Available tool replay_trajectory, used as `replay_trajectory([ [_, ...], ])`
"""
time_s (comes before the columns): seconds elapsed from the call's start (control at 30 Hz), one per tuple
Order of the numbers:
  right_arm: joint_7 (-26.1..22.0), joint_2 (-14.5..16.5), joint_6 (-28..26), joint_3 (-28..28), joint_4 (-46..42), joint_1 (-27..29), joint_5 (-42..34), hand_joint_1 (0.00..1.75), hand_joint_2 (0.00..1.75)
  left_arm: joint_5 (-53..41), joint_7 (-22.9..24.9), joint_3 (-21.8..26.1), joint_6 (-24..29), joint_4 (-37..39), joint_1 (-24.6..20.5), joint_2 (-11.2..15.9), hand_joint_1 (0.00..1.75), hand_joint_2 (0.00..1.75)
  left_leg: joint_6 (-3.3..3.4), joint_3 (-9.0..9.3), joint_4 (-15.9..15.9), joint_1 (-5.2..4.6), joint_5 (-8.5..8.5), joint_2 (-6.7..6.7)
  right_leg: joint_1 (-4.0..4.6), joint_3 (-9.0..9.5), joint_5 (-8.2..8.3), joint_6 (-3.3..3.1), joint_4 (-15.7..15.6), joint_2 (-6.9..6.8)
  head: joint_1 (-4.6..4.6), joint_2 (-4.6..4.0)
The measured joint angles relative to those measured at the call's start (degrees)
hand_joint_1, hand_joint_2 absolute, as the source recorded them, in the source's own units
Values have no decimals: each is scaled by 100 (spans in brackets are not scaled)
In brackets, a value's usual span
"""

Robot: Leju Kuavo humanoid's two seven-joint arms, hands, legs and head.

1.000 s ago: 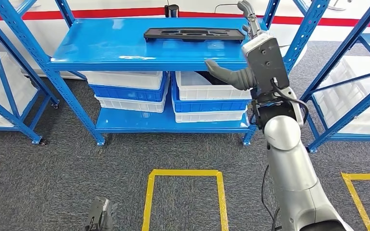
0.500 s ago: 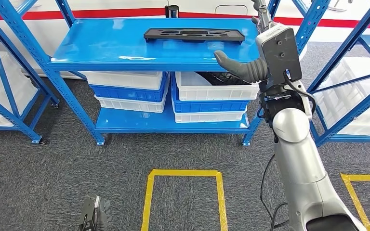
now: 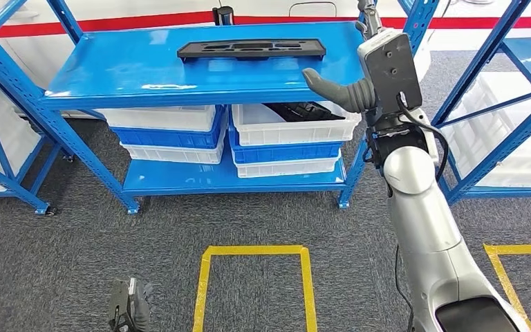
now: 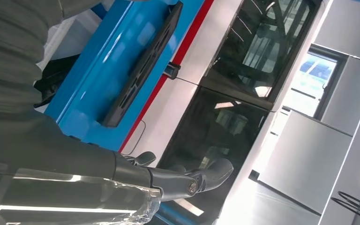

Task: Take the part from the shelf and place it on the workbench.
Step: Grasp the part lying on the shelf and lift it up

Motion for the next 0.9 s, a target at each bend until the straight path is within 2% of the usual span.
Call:
replay_trajectory([
  [0.03, 0, 2, -4, 2, 12, -2, 2, 0, 175, 2, -1, 3, 0, 0, -1, 6, 0, 0, 63, 132, -391, -30, 267, -9, 14, 33, -19, -17, -2, 5, -1, 0],
  [0.07, -1, 2, -9, 3, 22, -7, 5, 0, 175, 3, -1, 8, -1, 0, -4, 16, 0, 0, 125, 281, -761, -62, 460, -16, 34, 55, -37, -24, -4, 10, 5, 0],
  [0.1, -1, 2, -14, 4, 32, -12, 8, 0, 175, 4, -3, 12, -3, 0, -9, 22, 0, 0, 168, 399, -1047, -94, 575, -20, 45, 65, -51, -23, -6, 15, 8, 0],
  [0.13, -1, -1, -19, 4, 43, -14, 10, 0, 175, 6, -4, 15, -4, 0, -12, 28, 0, 0, 195, 463, -1202, -125, 604, -23, 50, 65, -63, -9, -12, 18, 7, 0],
  [0.2, -1, -7, -27, 6, 61, -19, 14, 0, 175, 11, -8, 21, -6, -1, -20, 27, 0, 0, 205, 493, -1274, -160, 579, -18, 46, 68, -69, 39, -43, 20, -5, 0],
  [0.27, -3, -16, -31, 5, 67, -27, 14, 0, 175, 14, -9, 28, -6, -2, -21, 20, 0, 0, 232, 579, -1375, -139, 610, -11, 51, 42, -121, 85, 23, 0, -4, 0],
  [0.33, -3, -30, -33, 3, 74, -33, 14, 0, 175, 15, -11, 37, -7, -2, -22, 14, 0, 0, 264, 678, -1465, -108, 628, -2, 55, -198, -315, 88, 515, -21, 5, 0],
  [0.4, -2, -46, -34, 4, 94, -21, 14, 0, 175, 15, -10, 43, -7, -1, -22, 7, 0, 0, 283, 714, -1475, -109, 603, -4, 41, -610, -530, 90, 1249, -24, 7, 0],
  [0.43, -2, -54, -34, 5, 103, -9, 14, 0, 175, 16, -10, 44, -7, 1, -21, 1, 0, 0, 283, 726, -1473, -111, 587, -10, 36, -763, -558, 113, 1460, -25, 7, 0],
  [0.47, -2, -63, -34, 5, 111, 1, 14, 0, 175, 17, -10, 45, -7, 3, -19, -6, 0, 0, 278, 742, -1471, -111, 568, -17, 28, -816, -497, 153, 1465, -27, 9, 0],
  [0.5, -2, -70, -34, 5, 115, 5, 14, 0, 175, 20, -11, 45, -7, 4, -18, -11, 0, 0, 264, 768, -1470, -111, 546, -26, 17, -752, -352, 201, 1241, -34, 9, 0],
  [0.57, -2, -78, -34, 4, 116, 6, 15, 0, 175, 25, -12, 46, -7, 6, -16, -20, 0, 0, 220, 833, -1464, -121, 487, -35, 4, -408, 31, 267, 425, -73, 11, 0],
  [0.6, -1, -76, -34, 7, 115, 5, 15, 0, 175, 32, -14, 46, -9, 7, -16, -23, 0, 0, 189, 855, -1460, -132, 453, -36, 6, -250, 163, 258, 97, -89, 7, 0],
  [0.63, 2, -73, -36, 13, 114, 6, 19, 0, 175, 41, -17, 47, -16, 8, -16, -26, 0, 0, 160, 869, -1457, -142, 425, -34, 12, -156, 227, 224, -92, -100, 1, 0],
  [0.7, 43, -77, -39, 24, 101, 8, 53, 0, 175, 61, -33, 47, -33, 9, -16, -33, 0, 0, 103, 886, -1464, -139, 384, -25, 29, -106, 228, 130, -162, -87, -7, 0],
  [0.77, 106, -87, -40, 30, 56, 10, 115, 0, 175, 68, -60, 46, -40, 9, -15, -39, 0, 0, 43, 866, -1378, -113, 312, -20, -4, -59, 211, 42, -188, -74, -12, 0],
  [0.8, 126, -85, -40, 31, 30, 9, 141, 0, 175, 68, -73, 45, -41, 9, -15, -40, 0, 0, 13, 792, -1206, -107, 220, -20, -26, -22, 200, -2, -202, -71, -22, 0],
  [0.83, 137, -81, -40, 34, 12, 12, 157, 0, 175, 68, -83, 45, -41, 10, -14, -42, 0, 0, -13, 637, -896, -100, 80, -22, -41, 16, 183, -42, -209, -69, -30, 0],
  [0.9, 148, -75, -40, 42, 3, 28, 174, 0, 175, 68, -89, 44, -42, 16, -8, -45, 0, 0, -54, 176, -94, -94, -218, -23, -36, 63, 140, -95, -209, -66, -40, 0],
])
